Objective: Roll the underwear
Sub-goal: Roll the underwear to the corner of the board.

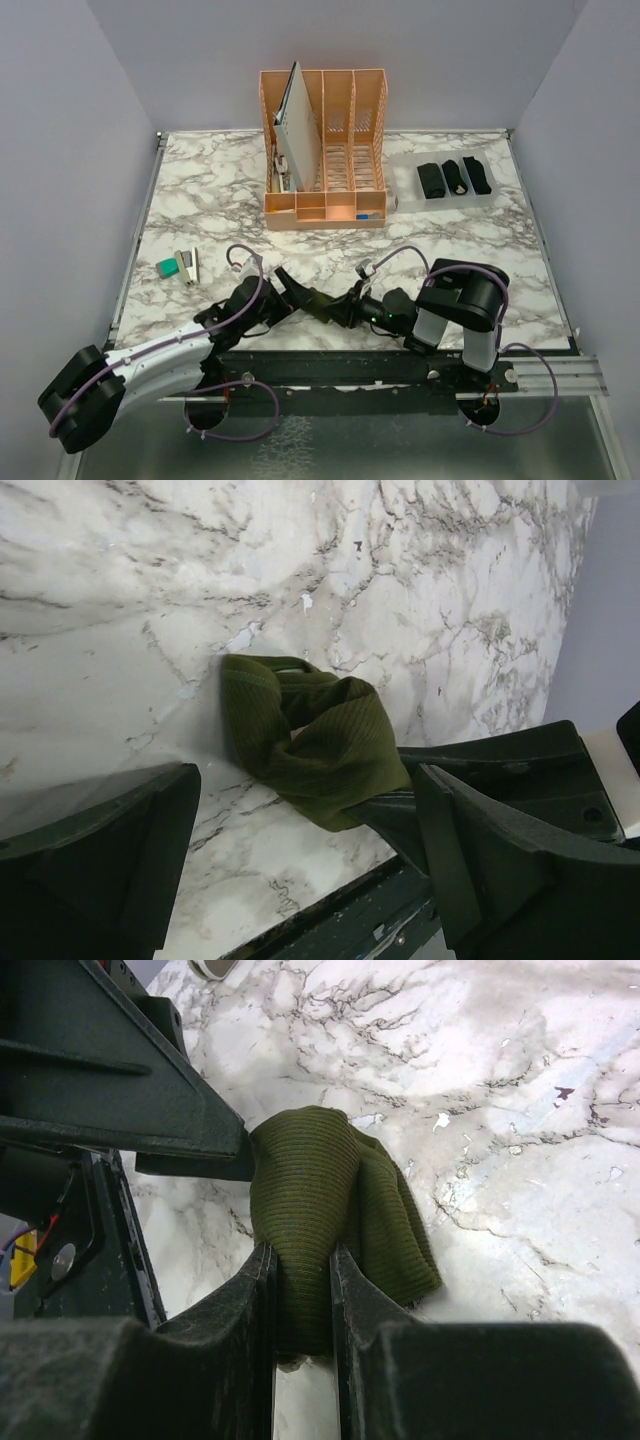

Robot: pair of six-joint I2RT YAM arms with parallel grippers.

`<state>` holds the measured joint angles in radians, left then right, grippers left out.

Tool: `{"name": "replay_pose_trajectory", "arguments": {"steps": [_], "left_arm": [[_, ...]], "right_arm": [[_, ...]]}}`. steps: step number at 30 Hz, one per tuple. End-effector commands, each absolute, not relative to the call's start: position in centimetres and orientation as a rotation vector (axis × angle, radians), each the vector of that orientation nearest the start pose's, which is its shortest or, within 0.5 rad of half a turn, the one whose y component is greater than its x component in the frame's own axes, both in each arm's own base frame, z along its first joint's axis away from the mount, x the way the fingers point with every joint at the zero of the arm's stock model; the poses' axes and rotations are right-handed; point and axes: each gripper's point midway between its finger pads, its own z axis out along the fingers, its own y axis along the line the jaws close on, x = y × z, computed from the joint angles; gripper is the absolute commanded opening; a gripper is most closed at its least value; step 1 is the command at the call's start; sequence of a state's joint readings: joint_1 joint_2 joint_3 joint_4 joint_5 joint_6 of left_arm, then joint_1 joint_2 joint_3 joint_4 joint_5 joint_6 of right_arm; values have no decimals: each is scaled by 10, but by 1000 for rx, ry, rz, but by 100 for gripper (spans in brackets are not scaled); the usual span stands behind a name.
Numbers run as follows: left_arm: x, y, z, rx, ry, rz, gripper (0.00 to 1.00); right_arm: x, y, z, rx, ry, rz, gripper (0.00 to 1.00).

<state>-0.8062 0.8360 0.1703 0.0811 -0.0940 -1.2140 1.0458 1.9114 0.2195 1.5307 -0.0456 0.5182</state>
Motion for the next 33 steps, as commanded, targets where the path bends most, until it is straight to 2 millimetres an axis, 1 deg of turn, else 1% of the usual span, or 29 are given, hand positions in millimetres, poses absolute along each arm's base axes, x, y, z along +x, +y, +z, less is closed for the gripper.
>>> {"name": "replay_pose_trajectory", "arguments": {"steps": [1, 5, 7, 8, 10, 13, 15, 18, 20, 22, 25, 26, 27, 29, 30, 31, 32, 33], "left_arm": [[177, -230, 58, -479, 2272, -1094, 94], [180, -232, 50, -463, 2304, -1047, 90], [180, -231, 42, -475, 2327, -1017, 86], [179, -230, 37, -479, 2343, -1005, 82], [177, -226, 24, -512, 2389, -950, 73], [172, -213, -1, -586, 2450, -842, 63], [169, -208, -13, -614, 2479, -796, 59], [167, -207, -22, -611, 2511, -755, 51], [169, -209, -22, -597, 2519, -748, 44], [169, -212, -21, -579, 2525, -748, 36], [170, -212, -19, -570, 2537, -720, 27], [171, -211, -18, -572, 2539, -714, 26], [170, -211, -18, -573, 2540, -712, 25], [171, -211, -15, -581, 2539, -711, 23], [170, -211, -15, -584, 2540, -707, 22], [171, -211, -14, -588, 2540, -705, 21], [171, -211, -13, -590, 2540, -701, 19], [171, -212, -11, -589, 2540, -699, 17]], "right_arm": [[145, 318, -16, -586, 2019, 1098, 12], [145, 318, -18, -581, 2029, 1099, 13], [146, 317, -18, -576, 2031, 1099, 13], [146, 317, -18, -574, 2029, 1101, 14], [147, 317, -18, -569, 2030, 1098, 15], [147, 316, -17, -568, 2030, 1094, 19], [146, 317, -15, -588, 2017, 1107, 19], [143, 321, -13, -630, 2004, 1123, 21], [143, 323, -14, -649, 2009, 1117, 23], [144, 323, -13, -662, 1998, 1107, 26], [146, 321, -11, -698, 1992, 1067, 38], [148, 322, -6, -713, 1975, 1056, 42], [149, 321, -4, -740, 1968, 1035, 45], [152, 320, 6, -797, 1924, 996, 50], [153, 320, 12, -829, 1893, 984, 55], [152, 321, 20, -868, 1854, 979, 66], [152, 320, 25, -907, 1829, 963, 73], [154, 321, 31, -936, 1808, 942, 74]]}}
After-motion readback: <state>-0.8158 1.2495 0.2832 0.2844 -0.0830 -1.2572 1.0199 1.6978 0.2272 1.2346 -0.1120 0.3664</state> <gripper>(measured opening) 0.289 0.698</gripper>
